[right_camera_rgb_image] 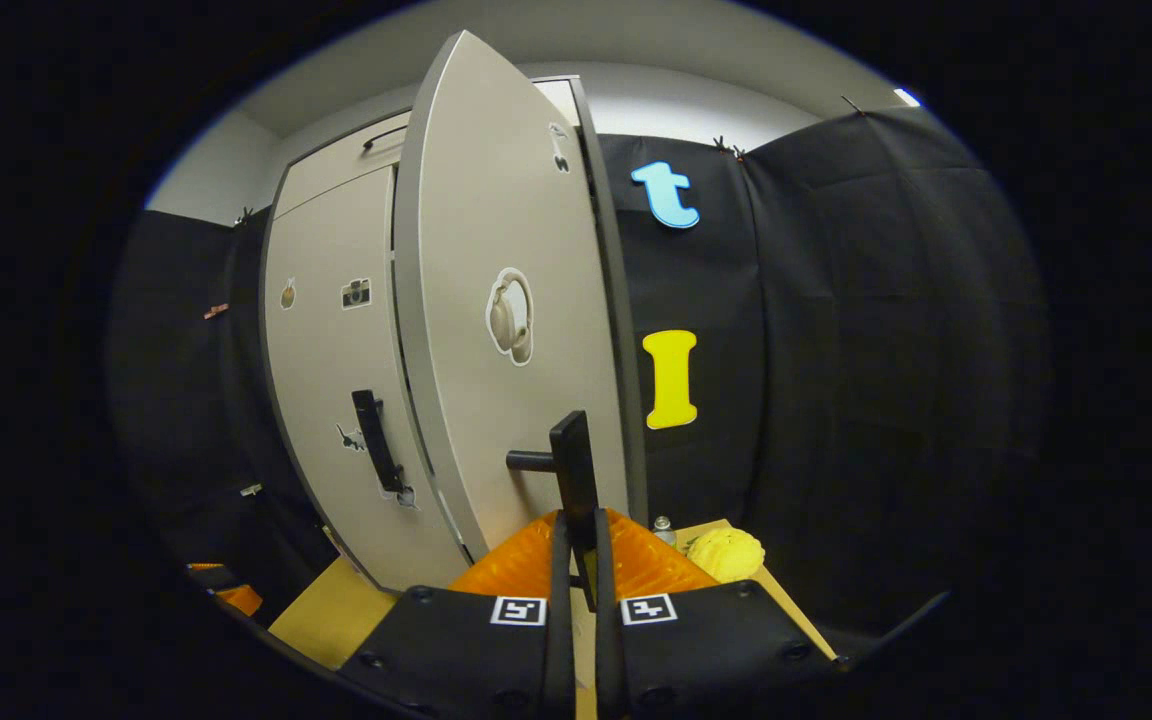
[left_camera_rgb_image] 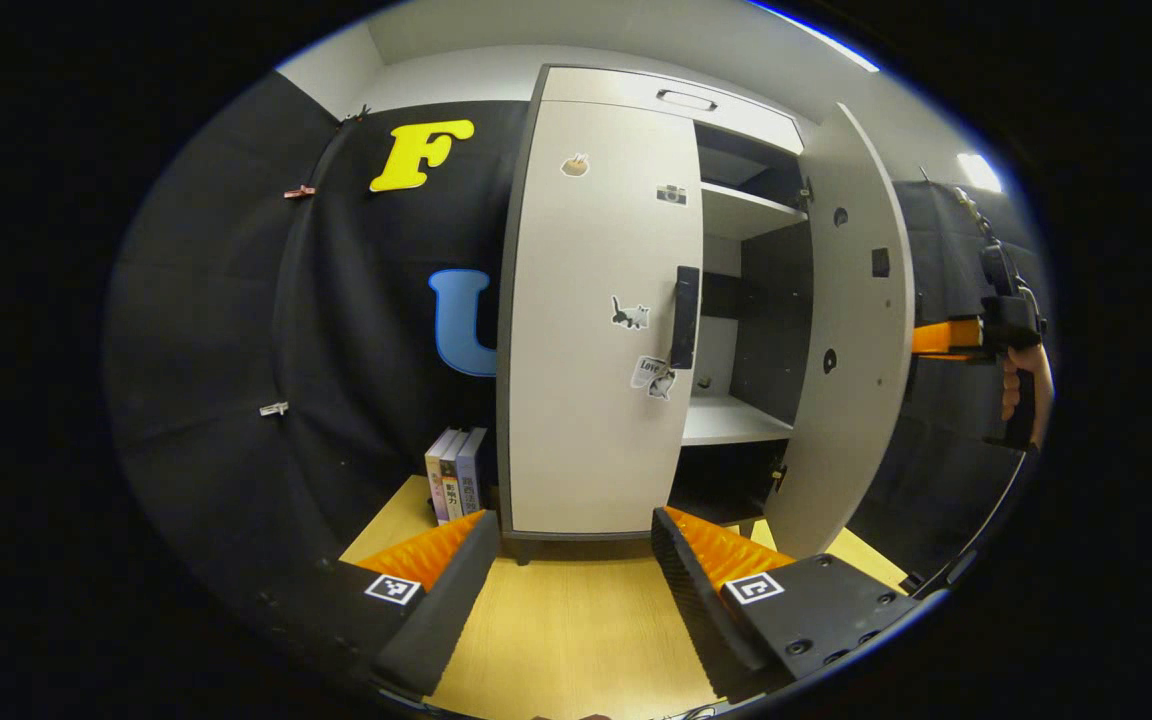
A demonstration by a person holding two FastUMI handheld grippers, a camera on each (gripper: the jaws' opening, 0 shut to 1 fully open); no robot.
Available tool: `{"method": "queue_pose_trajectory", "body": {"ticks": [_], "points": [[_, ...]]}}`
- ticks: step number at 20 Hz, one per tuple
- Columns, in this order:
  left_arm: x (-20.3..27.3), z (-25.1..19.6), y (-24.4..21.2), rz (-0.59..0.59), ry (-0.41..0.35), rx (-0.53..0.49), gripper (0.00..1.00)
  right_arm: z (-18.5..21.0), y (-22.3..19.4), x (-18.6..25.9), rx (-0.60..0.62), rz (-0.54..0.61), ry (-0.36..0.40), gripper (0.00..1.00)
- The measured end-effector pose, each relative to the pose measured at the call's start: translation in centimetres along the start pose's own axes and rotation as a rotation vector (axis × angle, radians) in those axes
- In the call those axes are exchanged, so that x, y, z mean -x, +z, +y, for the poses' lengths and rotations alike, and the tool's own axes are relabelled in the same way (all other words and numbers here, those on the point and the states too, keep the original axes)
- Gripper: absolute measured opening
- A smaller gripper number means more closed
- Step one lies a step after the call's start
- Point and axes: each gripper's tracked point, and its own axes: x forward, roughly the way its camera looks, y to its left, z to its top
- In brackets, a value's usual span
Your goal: Open the right door of the double-door shoe cabinet with the right hand, and open the left door with the left hand.
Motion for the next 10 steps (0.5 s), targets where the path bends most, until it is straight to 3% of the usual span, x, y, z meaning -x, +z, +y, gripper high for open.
{"method": "queue_pose_trajectory", "body": {"ticks": [5, 10], "points": [[0.2, -4.8, 1.8, -0.044, 0.026, -0.073, 0.95, -3.3, 0.6, -0.1, 0.027, -0.016, -0.034, 0.12], [1.8, -11.3, 1.4, -0.053, -0.003, -0.075, 0.95, -4.2, 0.6, 0.7, -0.031, -0.01, 0.082, 0.1]]}}
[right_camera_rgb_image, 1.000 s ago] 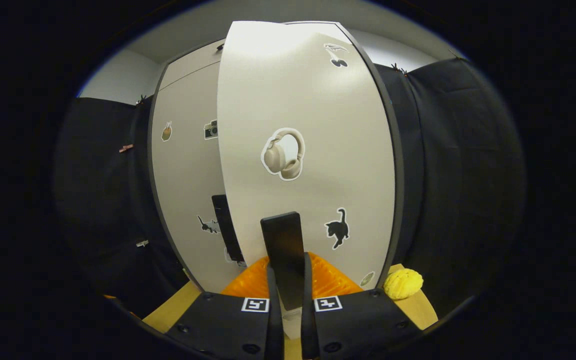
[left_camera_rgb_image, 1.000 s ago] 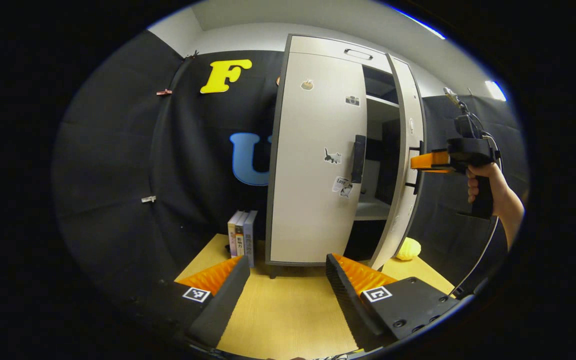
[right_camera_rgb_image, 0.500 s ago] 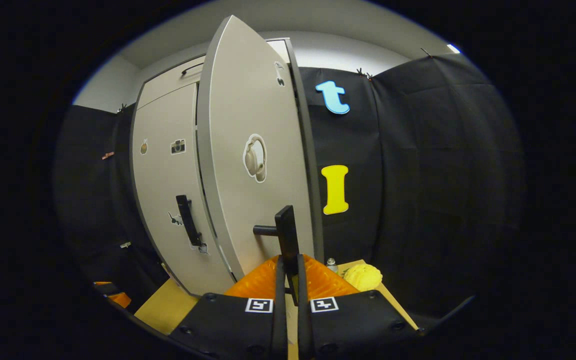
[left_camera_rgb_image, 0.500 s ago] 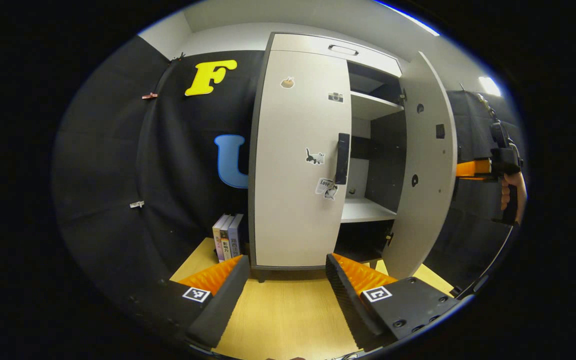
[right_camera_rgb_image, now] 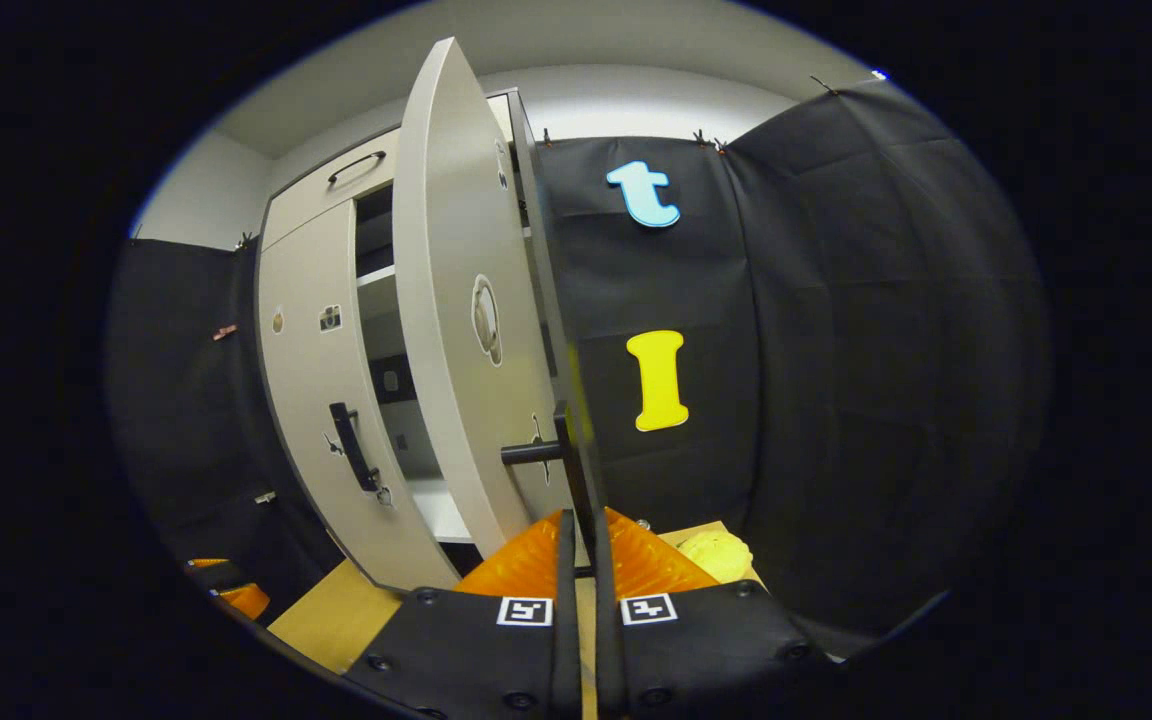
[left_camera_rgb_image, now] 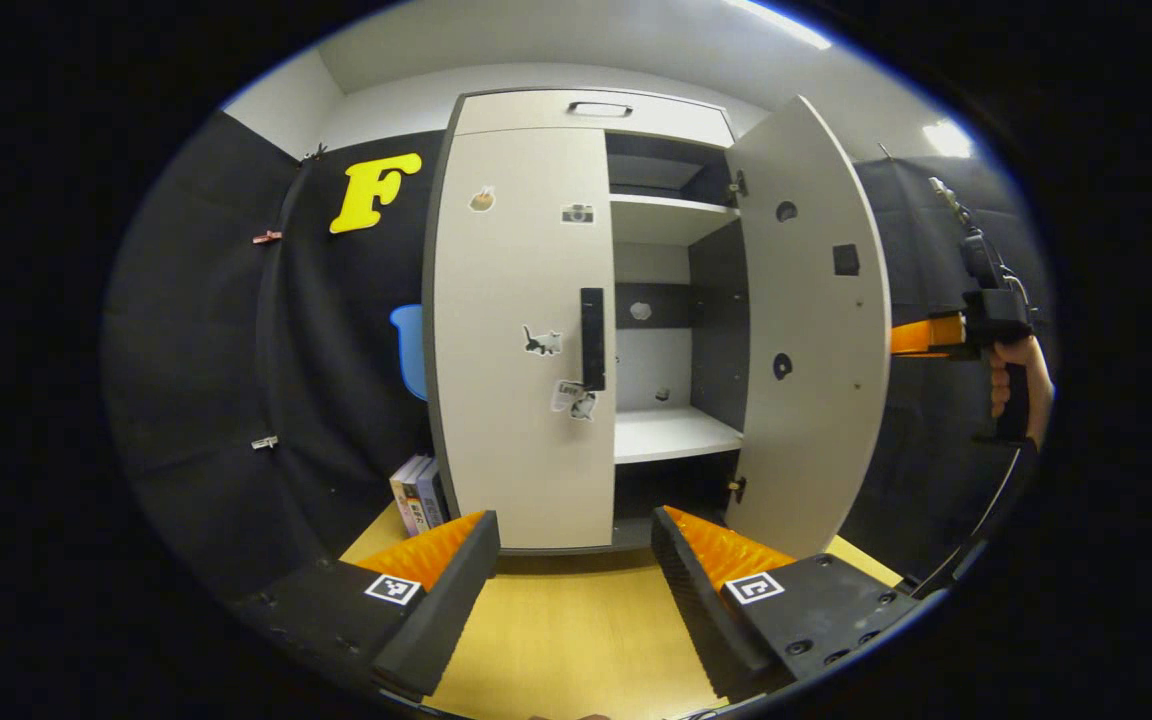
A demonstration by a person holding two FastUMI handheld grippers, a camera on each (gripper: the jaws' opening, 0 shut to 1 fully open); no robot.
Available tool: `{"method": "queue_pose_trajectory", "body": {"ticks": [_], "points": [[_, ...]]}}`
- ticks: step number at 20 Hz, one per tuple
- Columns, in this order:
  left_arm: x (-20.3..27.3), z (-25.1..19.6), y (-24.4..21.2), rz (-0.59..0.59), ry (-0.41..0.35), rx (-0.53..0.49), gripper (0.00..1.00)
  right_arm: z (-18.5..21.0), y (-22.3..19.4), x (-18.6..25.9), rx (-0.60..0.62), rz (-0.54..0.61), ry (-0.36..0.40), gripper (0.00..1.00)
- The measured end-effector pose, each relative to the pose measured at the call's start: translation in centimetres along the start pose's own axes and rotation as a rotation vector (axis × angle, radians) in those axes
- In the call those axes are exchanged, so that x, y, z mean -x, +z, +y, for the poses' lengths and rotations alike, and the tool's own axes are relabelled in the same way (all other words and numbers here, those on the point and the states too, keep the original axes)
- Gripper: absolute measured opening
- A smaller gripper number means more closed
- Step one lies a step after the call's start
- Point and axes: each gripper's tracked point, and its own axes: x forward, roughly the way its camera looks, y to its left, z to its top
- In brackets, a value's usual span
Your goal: Open the right door of the double-door shoe cabinet with the right hand, and open the left door with the left hand.
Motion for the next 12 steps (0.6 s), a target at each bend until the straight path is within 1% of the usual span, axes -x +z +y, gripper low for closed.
{"method": "queue_pose_trajectory", "body": {"ticks": [2, 4, 5, 7, 9, 12], "points": [[0.7, -1.7, -0.1, 0.003, 0.002, 0.017, 0.95, -0.5, -0.2, -0.4, 0.008, -0.002, 0.028, 0.1], [1.2, -2.3, -0.4, 0.009, 0.042, 0.02, 0.94, -0.7, -1.3, -0.5, -0.01, 0.034, 0.068, 0.1], [1.4, -2.6, -0.7, 0.012, 0.058, 0.028, 0.94, -1.0, -1.8, -0.4, -0.01, 0.046, 0.076, 0.1], [1.5, -3.3, -1.1, 0.022, 0.068, 0.055, 0.94, -0.8, -2.2, -0.4, -0.029, 0.057, 0.101, 0.1], [1.7, -3.4, -1.3, 0.03, 0.072, 0.081, 0.94, -1.0, -2.1, -0.3, -0.02, 0.049, 0.104, 0.1], [1.4, -2.4, -1.0, 0.031, 0.077, 0.097, 0.94, -0.8, -2.3, -0.3, 0.032, 0.026, 0.087, 0.1]]}}
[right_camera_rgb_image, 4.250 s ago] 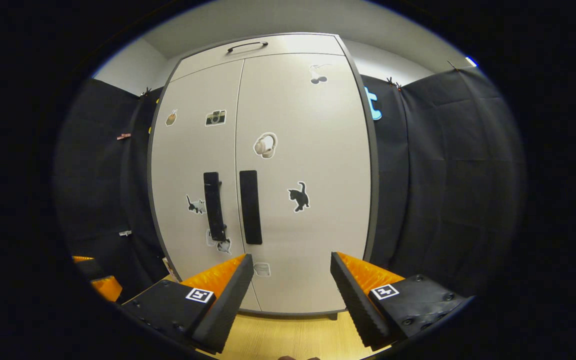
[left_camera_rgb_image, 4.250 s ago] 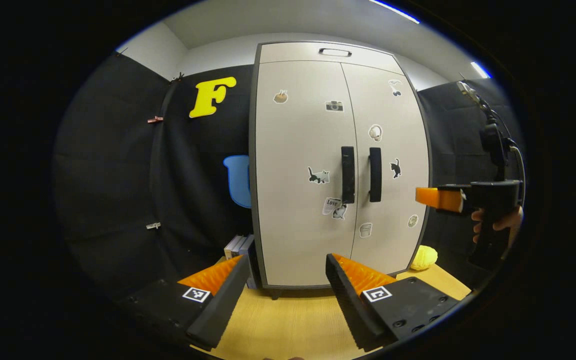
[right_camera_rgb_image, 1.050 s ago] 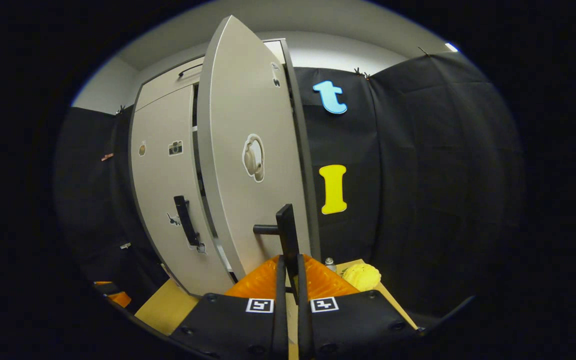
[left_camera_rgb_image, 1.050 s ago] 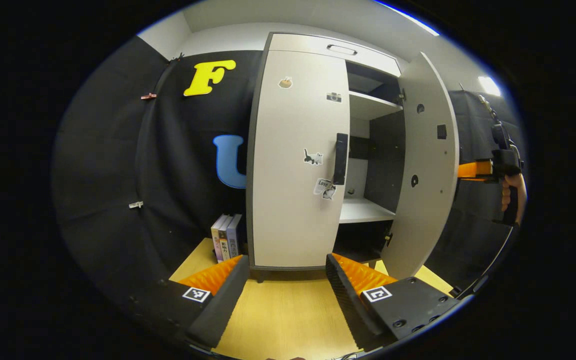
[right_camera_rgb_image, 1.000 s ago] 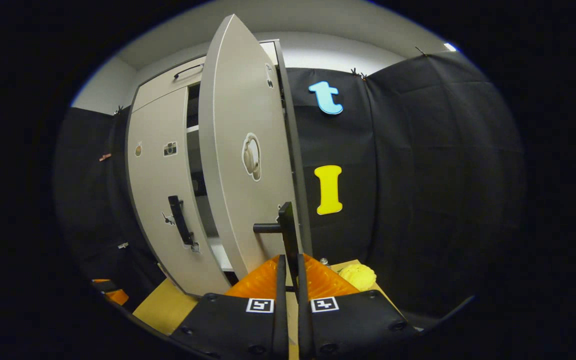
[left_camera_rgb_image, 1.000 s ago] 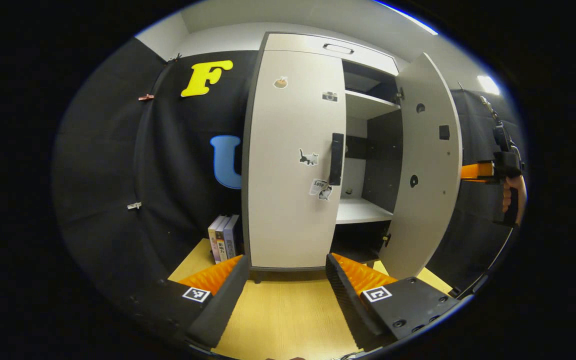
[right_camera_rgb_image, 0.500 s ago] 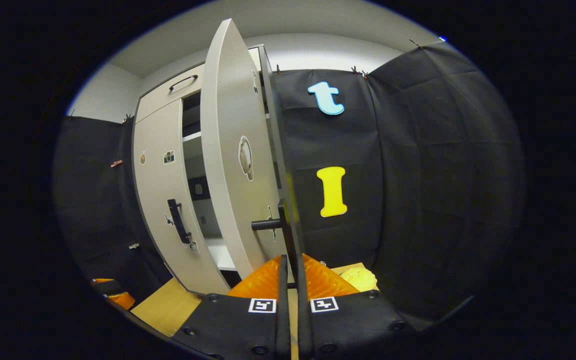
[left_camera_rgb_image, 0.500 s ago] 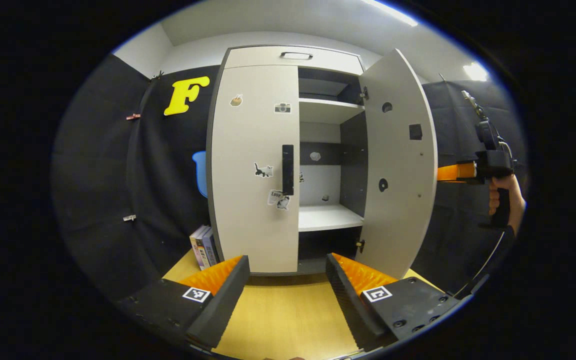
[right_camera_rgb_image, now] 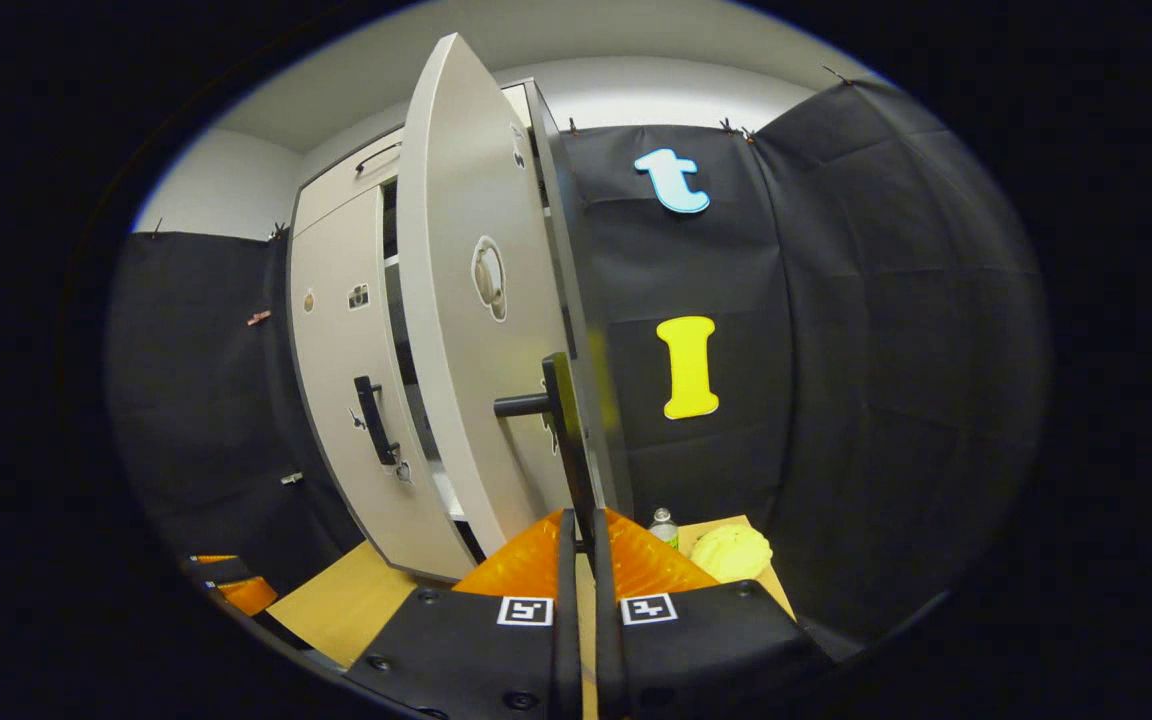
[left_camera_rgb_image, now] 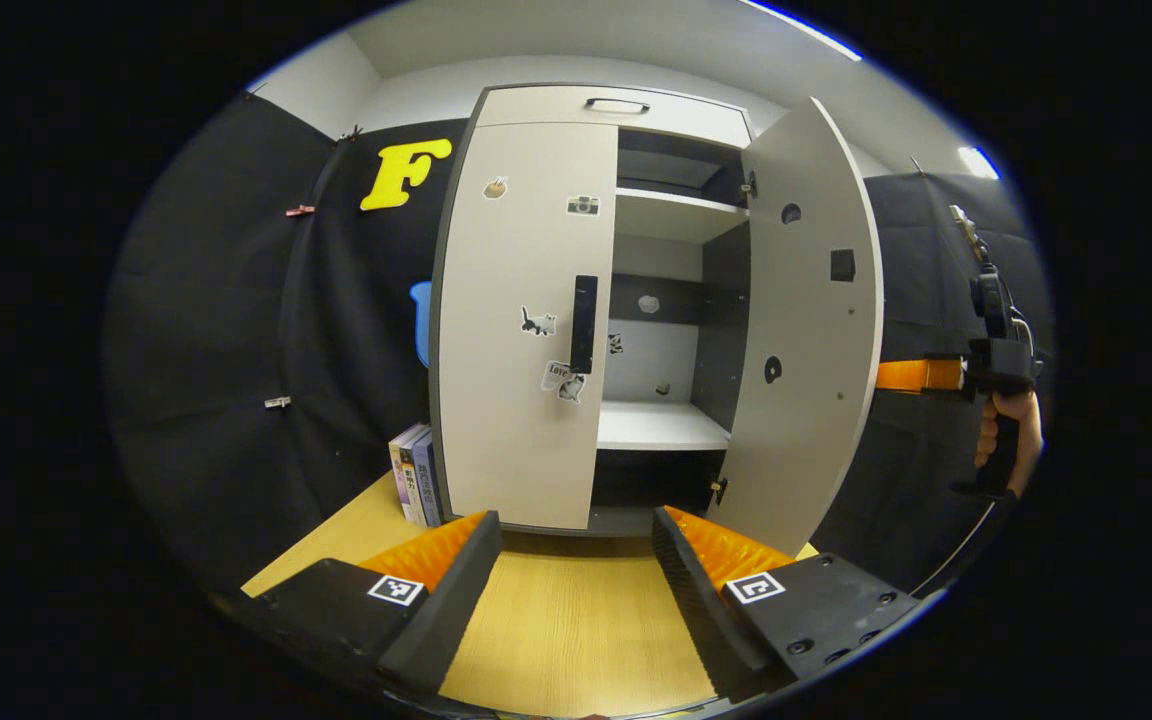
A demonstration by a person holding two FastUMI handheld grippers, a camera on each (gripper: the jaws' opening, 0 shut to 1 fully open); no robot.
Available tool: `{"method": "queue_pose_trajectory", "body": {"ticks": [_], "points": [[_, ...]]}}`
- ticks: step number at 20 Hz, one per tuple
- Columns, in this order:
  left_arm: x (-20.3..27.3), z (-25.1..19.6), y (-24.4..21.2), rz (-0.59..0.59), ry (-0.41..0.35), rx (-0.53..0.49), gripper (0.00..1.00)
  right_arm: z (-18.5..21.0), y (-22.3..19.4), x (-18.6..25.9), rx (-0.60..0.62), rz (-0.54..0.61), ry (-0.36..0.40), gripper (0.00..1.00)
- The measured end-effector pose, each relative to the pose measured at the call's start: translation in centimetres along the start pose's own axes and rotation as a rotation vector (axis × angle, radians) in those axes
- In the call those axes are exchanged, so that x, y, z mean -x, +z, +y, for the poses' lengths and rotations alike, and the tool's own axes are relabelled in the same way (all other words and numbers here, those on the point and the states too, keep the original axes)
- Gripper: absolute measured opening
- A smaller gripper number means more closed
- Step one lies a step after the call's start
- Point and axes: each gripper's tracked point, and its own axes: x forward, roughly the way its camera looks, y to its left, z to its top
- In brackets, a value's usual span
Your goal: Open the right door of the double-door shoe cabinet with the right hand, and open the left door with the left hand.
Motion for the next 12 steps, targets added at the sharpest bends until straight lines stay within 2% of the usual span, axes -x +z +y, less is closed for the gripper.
{"method": "queue_pose_trajectory", "body": {"ticks": [1, 2, 3, 4, 6, 10, 12], "points": [[-0.2, 0.6, 0.2, -0.002, 0.003, 0.003, 0.94, 0.3, -0.2, 0.2, 0.012, -0.007, -0.005, 0.12], [-0.4, 1.3, 0.4, -0.001, 0.005, 0.004, 0.95, 0.2, -0.4, 0.4, 0.017, -0.013, -0.026, 0.18], [-0.7, 1.9, 0.5, -0.002, 0.002, 0.006, 0.95, -0.2, -0.5, 0.6, 0.028, -0.018, -0.064, 0.29], [-1.1, 2.5, 0.7, -0.001, -0.005, 0.008, 0.95, -0.4, -0.7, 1.5, 0.04, -0.015, -0.095, 0.31], [-1.9, 3.9, 1.0, 0.002, -0.023, 0.006, 0.95, -0.9, -1.9, 2.0, 0.051, 0.003, -0.152, 0.54], [-3.9, 6.5, 1.4, 0.002, -0.08, -0.011, 0.95, -0.2, -4.2, 4.1, 0.054, 0.043, -0.244, 0.87], [-5.0, 7.6, 1.3, 0.001, -0.109, -0.015, 0.95, 0.7, -4.3, 4.9, 0.075, 0.033, -0.288, 0.88]]}}
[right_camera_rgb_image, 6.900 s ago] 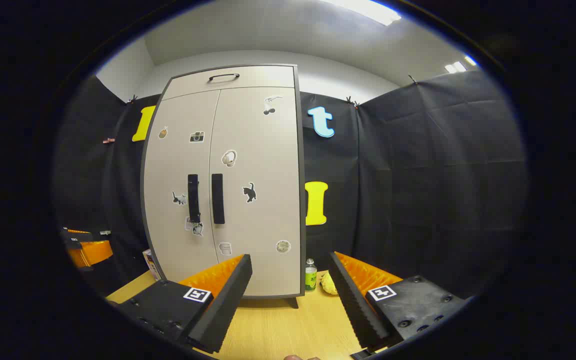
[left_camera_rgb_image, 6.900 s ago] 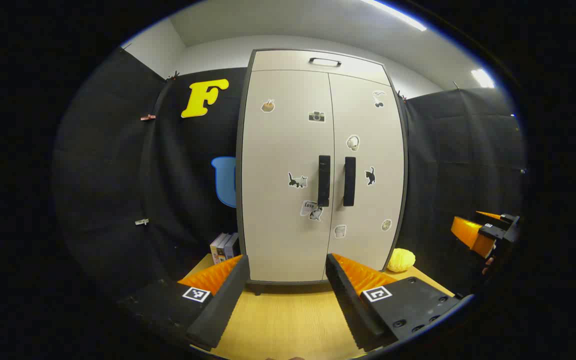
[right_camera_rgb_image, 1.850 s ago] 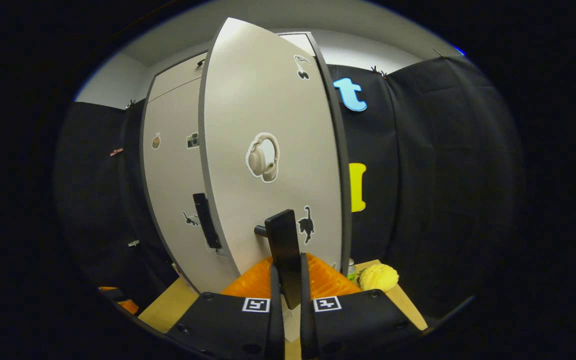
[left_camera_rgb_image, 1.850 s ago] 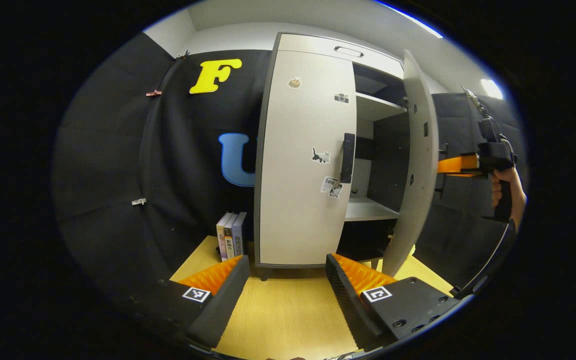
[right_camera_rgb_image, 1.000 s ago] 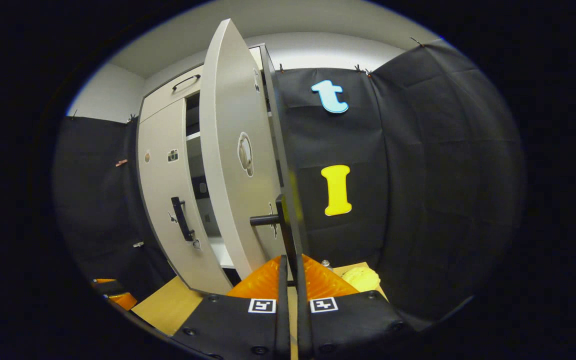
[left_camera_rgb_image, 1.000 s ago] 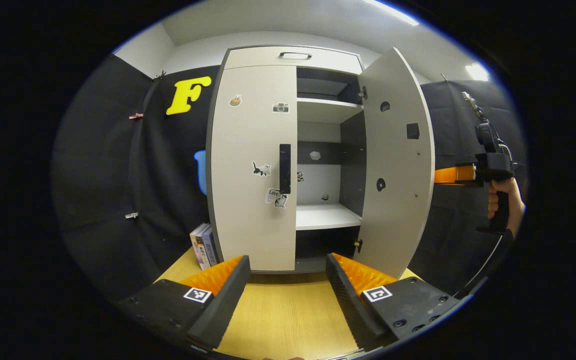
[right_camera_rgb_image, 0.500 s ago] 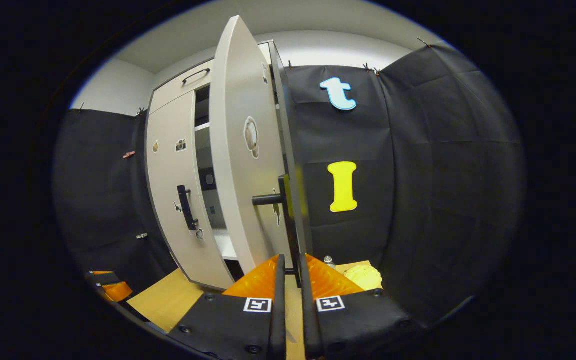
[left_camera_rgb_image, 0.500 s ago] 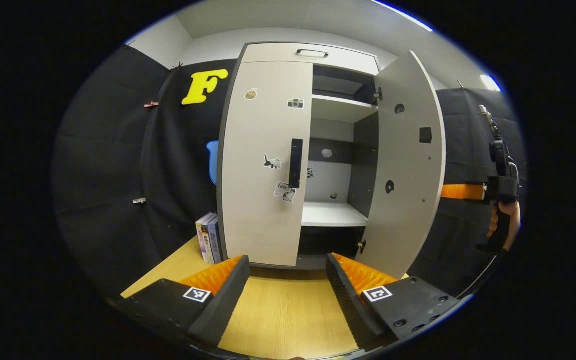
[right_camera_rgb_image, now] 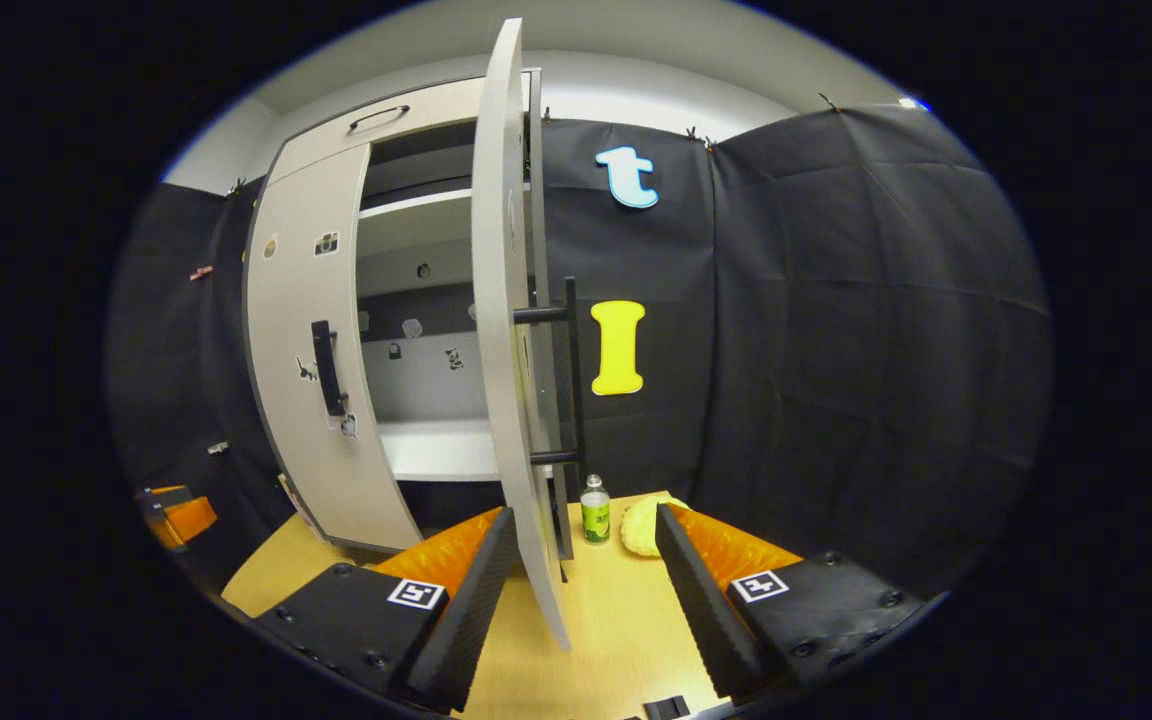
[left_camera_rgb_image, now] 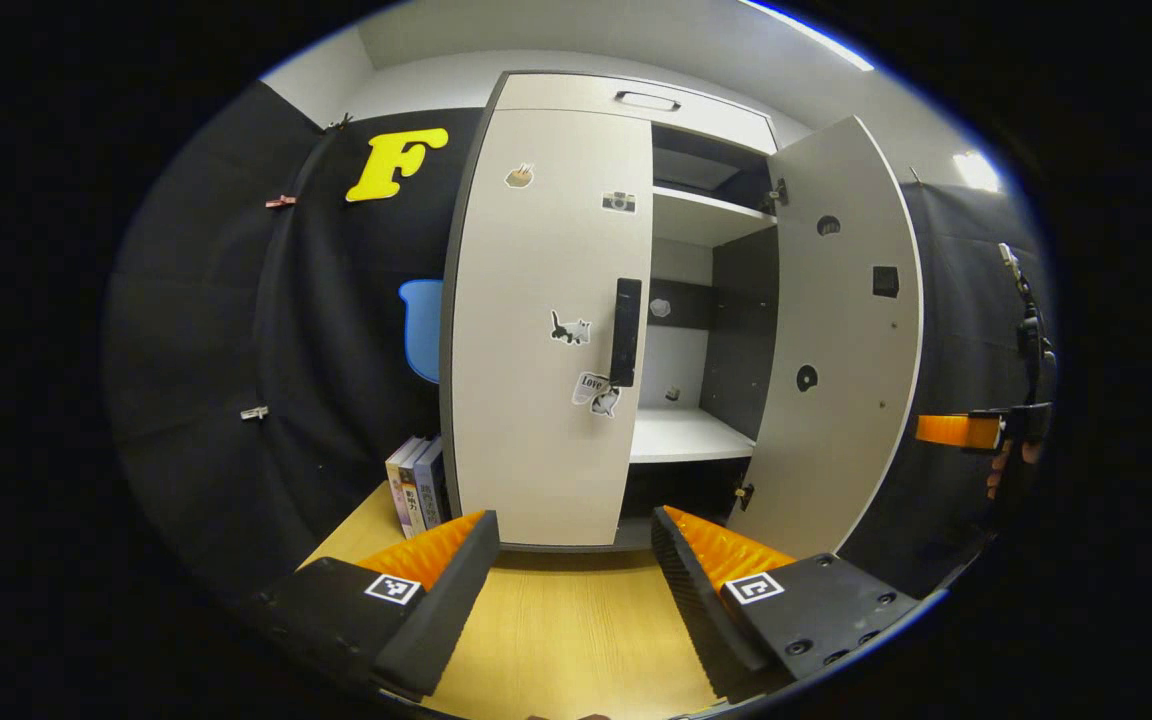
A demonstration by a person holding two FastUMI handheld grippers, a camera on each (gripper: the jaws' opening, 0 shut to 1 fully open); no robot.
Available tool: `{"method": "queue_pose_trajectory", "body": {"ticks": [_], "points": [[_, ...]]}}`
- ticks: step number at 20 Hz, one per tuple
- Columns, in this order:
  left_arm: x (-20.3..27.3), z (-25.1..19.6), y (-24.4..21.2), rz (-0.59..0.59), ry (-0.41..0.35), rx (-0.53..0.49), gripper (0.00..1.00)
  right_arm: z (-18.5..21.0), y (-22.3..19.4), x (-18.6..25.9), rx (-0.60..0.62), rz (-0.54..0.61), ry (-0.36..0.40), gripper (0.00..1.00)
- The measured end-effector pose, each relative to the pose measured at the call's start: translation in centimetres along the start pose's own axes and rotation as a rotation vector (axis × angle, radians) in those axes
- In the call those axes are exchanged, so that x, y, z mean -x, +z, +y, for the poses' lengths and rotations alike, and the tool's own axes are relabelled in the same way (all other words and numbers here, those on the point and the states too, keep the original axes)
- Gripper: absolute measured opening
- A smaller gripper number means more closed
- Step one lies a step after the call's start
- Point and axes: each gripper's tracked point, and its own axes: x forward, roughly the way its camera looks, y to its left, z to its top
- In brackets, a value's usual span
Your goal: Open the right door of the double-door shoe cabinet with the right hand, and open the left door with the left hand.
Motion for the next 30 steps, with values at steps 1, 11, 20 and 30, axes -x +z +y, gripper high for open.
{"method": "queue_pose_trajectory", "body": {"ticks": [1, 11, 20, 30], "points": [[-0.5, 0.4, -0.1, -0.002, -0.02, -0.002, 0.95, 1.0, 0.2, 0.5, -0.012, -0.012, -0.004, 0.88], [-3.2, 6.1, -1.1, -0.016, 0.016, -0.028, 0.95, 12.3, -0.7, 3.0, -0.003, -0.036, 0.058, 0.88], [-8.6, 2.3, 6.7, -0.068, -0.105, 0.124, 0.95, 15.9, -3.7, 1.2, -0.021, 0.0, 0.178, 0.96], [-17.9, -3.0, 12.3, -0.109, -0.09, -0.046, 0.94, 15.8, -6.0, -0.4, -0.035, 0.047, 0.27, 0.98]]}}
